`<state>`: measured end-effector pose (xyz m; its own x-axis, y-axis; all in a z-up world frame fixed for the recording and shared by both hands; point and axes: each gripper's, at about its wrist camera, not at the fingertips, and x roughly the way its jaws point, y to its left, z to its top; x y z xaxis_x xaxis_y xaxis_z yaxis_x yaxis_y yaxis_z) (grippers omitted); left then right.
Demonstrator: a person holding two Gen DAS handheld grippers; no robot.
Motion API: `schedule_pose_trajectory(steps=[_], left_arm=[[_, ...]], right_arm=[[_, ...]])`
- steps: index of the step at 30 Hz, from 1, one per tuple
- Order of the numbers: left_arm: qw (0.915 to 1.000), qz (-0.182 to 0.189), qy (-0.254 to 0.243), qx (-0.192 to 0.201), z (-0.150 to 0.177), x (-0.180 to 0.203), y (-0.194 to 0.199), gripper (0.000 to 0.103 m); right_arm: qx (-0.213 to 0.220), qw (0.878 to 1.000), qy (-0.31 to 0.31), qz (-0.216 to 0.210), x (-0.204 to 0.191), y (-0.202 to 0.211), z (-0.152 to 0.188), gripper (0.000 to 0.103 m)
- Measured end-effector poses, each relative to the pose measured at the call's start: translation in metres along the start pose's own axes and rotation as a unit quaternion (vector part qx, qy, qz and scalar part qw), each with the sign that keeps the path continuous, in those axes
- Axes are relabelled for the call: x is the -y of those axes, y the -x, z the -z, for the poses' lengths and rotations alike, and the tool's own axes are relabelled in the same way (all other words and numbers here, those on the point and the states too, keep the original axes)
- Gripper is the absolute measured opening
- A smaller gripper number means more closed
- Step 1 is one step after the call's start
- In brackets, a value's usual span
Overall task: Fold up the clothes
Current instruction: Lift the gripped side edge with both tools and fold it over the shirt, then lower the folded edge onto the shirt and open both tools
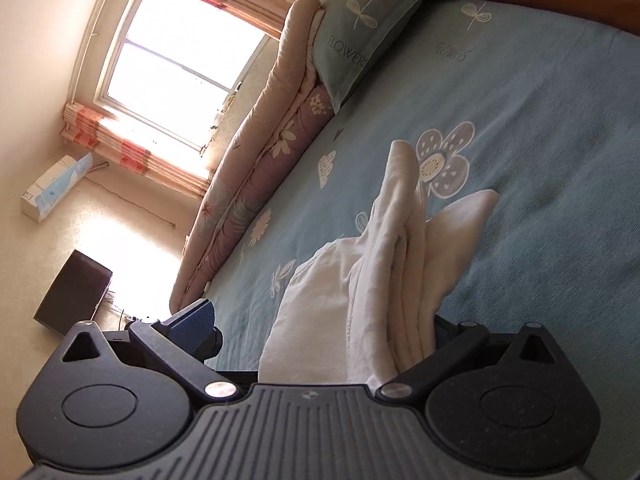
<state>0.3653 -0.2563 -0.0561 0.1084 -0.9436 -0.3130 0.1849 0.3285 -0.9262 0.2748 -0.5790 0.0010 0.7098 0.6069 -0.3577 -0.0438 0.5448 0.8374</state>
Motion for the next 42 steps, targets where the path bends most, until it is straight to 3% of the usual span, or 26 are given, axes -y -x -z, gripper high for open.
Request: schedule_pose_trajectory(steps=[5,9,15,19,24,26,28,31,34,36,39,40,42], left_arm=[[0.9996,0.016,-0.005,-0.024,-0.007,0.008,-0.046,0.096],[0.9992,0.019,0.009,-0.033,-0.009,0.007,-0.057,0.096],[0.9970,-0.014,0.048,-0.058,0.002,-0.014,-0.051,0.096],[0.9949,-0.044,0.052,-0.074,0.010,-0.034,-0.039,0.095],[0.9978,-0.051,0.027,-0.032,-0.010,-0.034,-0.014,0.096],[0.9971,-0.055,0.042,-0.032,-0.022,-0.037,-0.025,0.096],[0.9965,-0.059,0.048,-0.034,-0.032,-0.040,-0.038,0.096],[0.9970,-0.065,0.032,-0.026,-0.039,-0.035,-0.044,0.096],[0.9978,-0.066,-0.001,0.011,-0.049,-0.021,-0.041,0.095],[0.9961,-0.071,-0.037,0.038,-0.055,-0.007,-0.032,0.095],[0.9808,-0.125,-0.126,0.081,-0.056,0.022,-0.011,0.095],[0.9751,-0.137,-0.150,0.089,-0.056,0.030,-0.006,0.095],[0.9702,-0.134,-0.183,0.085,-0.055,0.043,-0.004,0.095]], right_arm=[[0.028,0.999,-0.006,0.026,0.022,0.025,-0.040,0.103],[0.030,0.998,-0.013,0.048,0.037,0.029,-0.058,0.103],[-0.005,0.996,-0.053,0.075,0.080,0.016,-0.044,0.103],[-0.021,0.985,-0.075,0.151,0.113,0.014,-0.030,0.103],[0.041,0.990,-0.059,0.123,0.111,0.041,-0.032,0.103],[0.044,0.991,-0.069,0.107,0.113,0.037,-0.037,0.103],[0.025,0.989,-0.077,0.126,0.119,0.023,-0.037,0.103],[0.004,0.984,-0.079,0.157,0.129,0.004,-0.036,0.103],[0.033,0.993,-0.065,0.092,0.125,0.001,-0.043,0.103],[0.070,0.993,-0.026,0.086,0.109,0.007,-0.047,0.103],[0.105,0.984,0.059,0.135,0.072,0.022,-0.049,0.103],[0.103,0.979,0.093,0.151,0.059,0.025,-0.045,0.103],[0.081,0.977,0.137,0.143,0.043,0.031,-0.029,0.103]])
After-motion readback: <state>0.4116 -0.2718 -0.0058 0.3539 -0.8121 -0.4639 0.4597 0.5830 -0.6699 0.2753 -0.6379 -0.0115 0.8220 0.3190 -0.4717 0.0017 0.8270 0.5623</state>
